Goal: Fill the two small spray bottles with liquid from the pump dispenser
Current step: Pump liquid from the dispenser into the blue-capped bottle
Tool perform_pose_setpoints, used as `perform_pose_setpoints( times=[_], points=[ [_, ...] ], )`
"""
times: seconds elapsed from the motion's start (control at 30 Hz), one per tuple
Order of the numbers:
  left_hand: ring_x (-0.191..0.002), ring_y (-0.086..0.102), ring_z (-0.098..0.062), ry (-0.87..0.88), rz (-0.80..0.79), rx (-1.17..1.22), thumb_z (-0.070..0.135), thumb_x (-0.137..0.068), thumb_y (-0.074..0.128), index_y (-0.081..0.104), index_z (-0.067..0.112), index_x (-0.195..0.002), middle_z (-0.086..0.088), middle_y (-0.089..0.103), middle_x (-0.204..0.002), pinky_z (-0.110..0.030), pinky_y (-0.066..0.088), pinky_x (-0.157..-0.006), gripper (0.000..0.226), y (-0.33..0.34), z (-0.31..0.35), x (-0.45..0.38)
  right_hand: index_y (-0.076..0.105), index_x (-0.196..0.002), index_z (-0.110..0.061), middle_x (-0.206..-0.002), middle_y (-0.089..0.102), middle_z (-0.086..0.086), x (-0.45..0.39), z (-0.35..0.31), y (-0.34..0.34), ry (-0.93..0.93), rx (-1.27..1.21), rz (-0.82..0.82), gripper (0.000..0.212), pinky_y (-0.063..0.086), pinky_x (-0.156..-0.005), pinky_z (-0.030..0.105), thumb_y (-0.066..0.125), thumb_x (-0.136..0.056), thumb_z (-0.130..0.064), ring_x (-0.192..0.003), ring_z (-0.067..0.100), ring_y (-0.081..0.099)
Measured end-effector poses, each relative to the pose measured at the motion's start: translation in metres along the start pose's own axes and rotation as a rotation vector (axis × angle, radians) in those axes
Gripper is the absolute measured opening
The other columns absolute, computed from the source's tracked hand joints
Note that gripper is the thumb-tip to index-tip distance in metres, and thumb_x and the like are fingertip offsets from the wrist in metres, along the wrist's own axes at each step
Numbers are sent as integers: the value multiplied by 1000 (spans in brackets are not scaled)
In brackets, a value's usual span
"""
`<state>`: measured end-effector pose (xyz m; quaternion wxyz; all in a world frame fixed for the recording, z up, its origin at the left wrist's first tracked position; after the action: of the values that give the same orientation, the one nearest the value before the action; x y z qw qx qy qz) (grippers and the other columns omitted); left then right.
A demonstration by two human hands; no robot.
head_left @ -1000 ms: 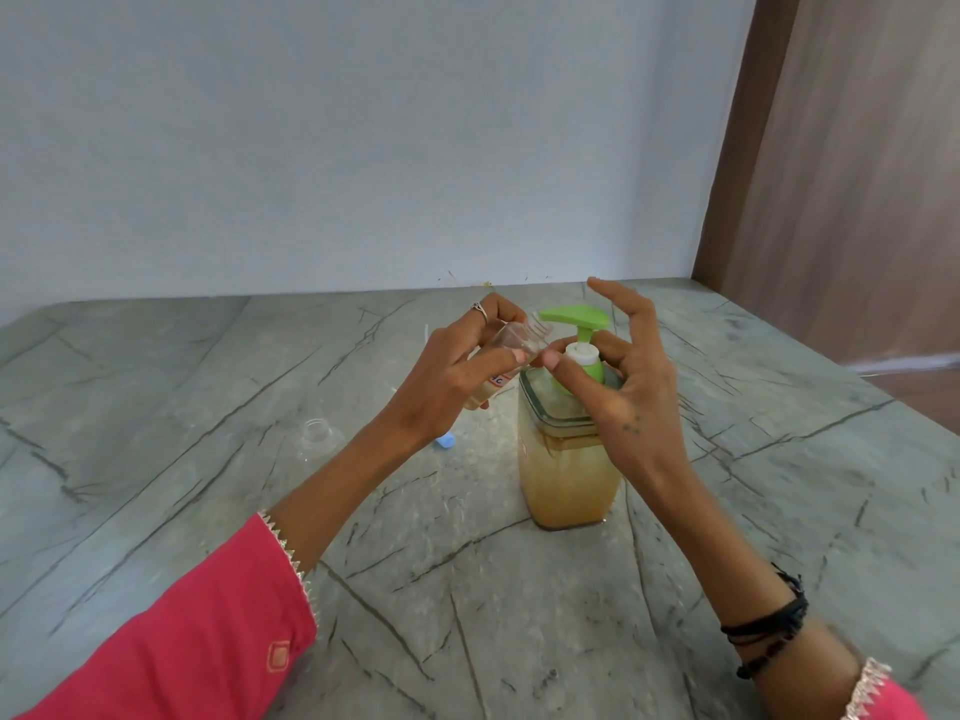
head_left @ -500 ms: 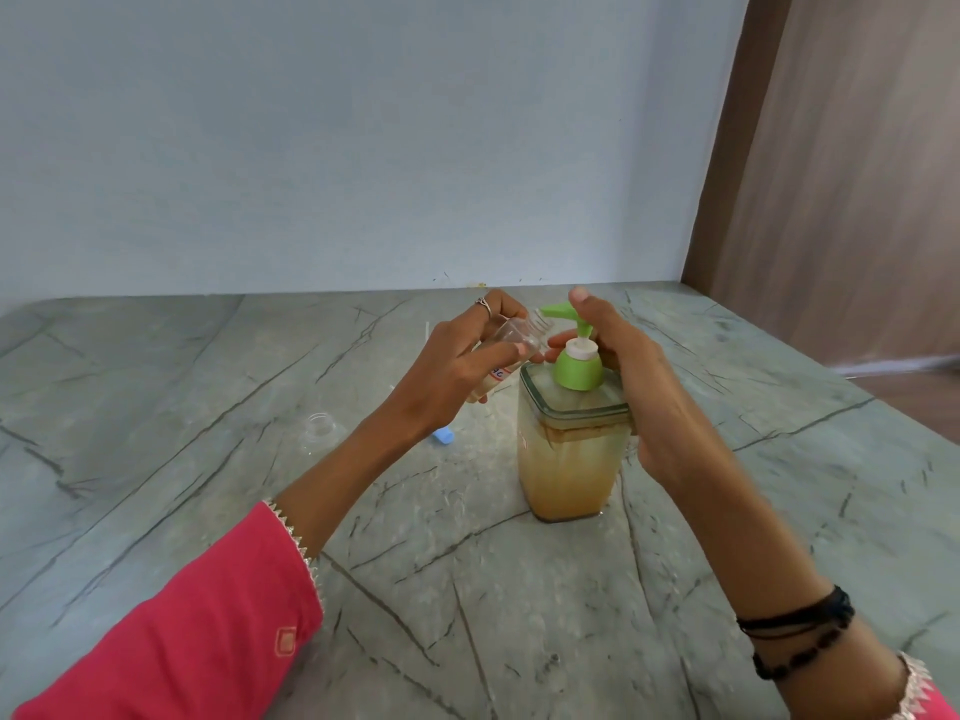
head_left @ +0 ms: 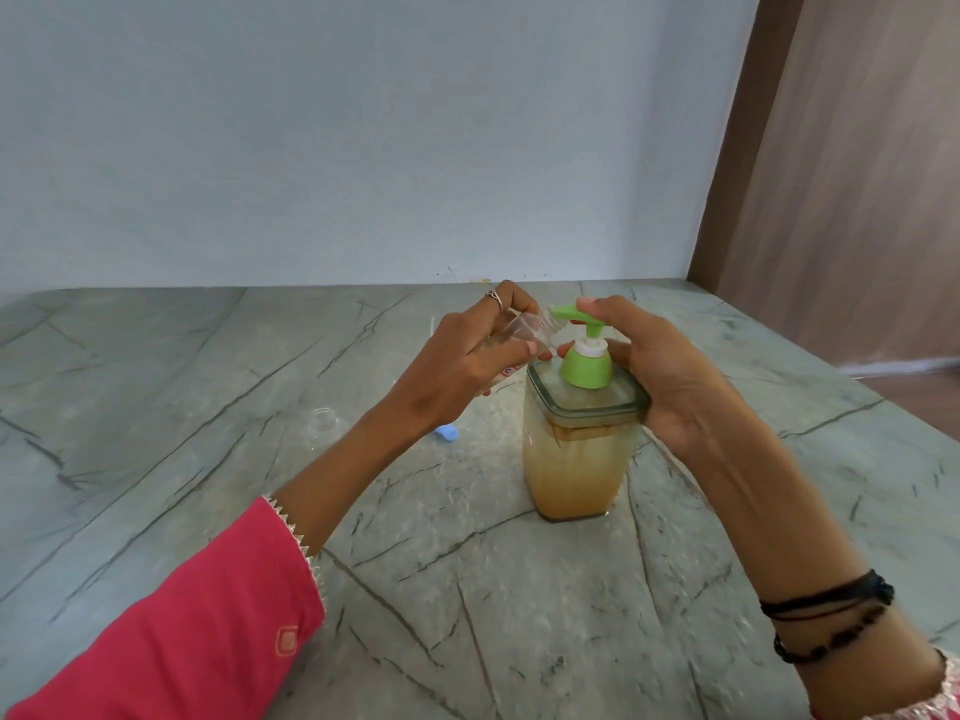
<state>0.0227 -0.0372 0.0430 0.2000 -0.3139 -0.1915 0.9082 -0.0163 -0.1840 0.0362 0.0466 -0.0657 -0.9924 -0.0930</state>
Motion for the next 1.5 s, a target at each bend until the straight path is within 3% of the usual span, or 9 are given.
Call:
perform_pose_setpoints(
  times=[0.1,0.17,0.3,0.4,0.67,0.83,1.07,1.27,1.5],
  points=[
    [-61,52,-9,-4,-2,-21,49,-69,48,51,28,-88,-3,65,-77,-27,43,-55,29,-1,-3,0,71,-94,-15,-88,75,9,-6,2,-3,-8,23,4,20,55,-58,25,67,-81,-30,-60,17,67],
    [-65,55,-20,1,-1,-32,48,-69,49,53,24,-90,-6,64,-77,-31,43,-58,32,-2,-6,-1,71,-97,-13,-93,74,9,-9,2,-5,-17,53,13,24,55,-64,27,68,-80,-30,-65,19,66],
    [-75,59,-31,1,3,-16,47,-69,49,54,25,-88,-12,65,-83,-38,46,-59,30,-2,-6,-1,71,-93,-13,-86,74,6,-6,3,-3,-11,15,-56,21,56,-56,23,64,-84,-30,-62,16,67],
    [-79,60,-34,3,10,7,47,-69,49,54,25,-90,-16,65,-88,-44,48,-56,31,-1,-3,-1,71,-97,-13,-87,74,5,-2,4,-2,-28,18,-115,26,56,-63,24,60,-86,-34,-70,14,68],
    [-65,51,-41,-13,15,41,47,-67,50,53,24,-91,-27,59,-86,-35,43,-49,33,0,-2,0,69,-107,-8,-95,74,7,0,2,-1,-22,75,-151,40,52,-84,33,56,-87,-40,-82,18,67],
    [-70,54,-41,-6,10,22,47,-68,49,52,25,-91,-26,62,-88,-36,45,-48,32,0,-2,-1,71,-95,-14,-81,74,6,-3,0,1,-17,10,-157,26,56,-63,23,57,-87,-35,-66,14,68],
    [-75,58,-32,5,11,11,45,-69,50,54,23,-90,-17,64,-86,-31,46,-52,31,0,-3,0,67,-95,-11,-74,73,7,-14,2,-2,-30,6,-147,22,57,-55,24,60,-87,-30,-57,17,66],
    [-79,56,-35,15,19,8,46,-68,51,54,18,-90,-17,63,-85,-41,47,-52,36,-1,-4,-1,66,-99,-7,-82,72,9,-22,5,-7,-62,37,-150,26,56,-62,27,59,-87,-30,-62,18,66],
    [-70,57,-28,-10,16,36,45,-68,52,53,26,-89,-14,64,-86,-28,45,-52,29,0,-4,0,65,-108,-11,-86,73,4,-8,8,-4,-148,4,-185,33,56,-61,23,55,-90,-37,-67,12,68]
  ],
)
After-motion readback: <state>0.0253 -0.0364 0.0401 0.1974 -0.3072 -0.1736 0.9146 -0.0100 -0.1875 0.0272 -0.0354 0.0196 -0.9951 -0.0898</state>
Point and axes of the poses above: each hand's wrist, its own x-axis away from the middle knuckle, its own y-axis out of the palm, z = x × y, the point moved 4 cm from there along -x, towards the middle knuckle
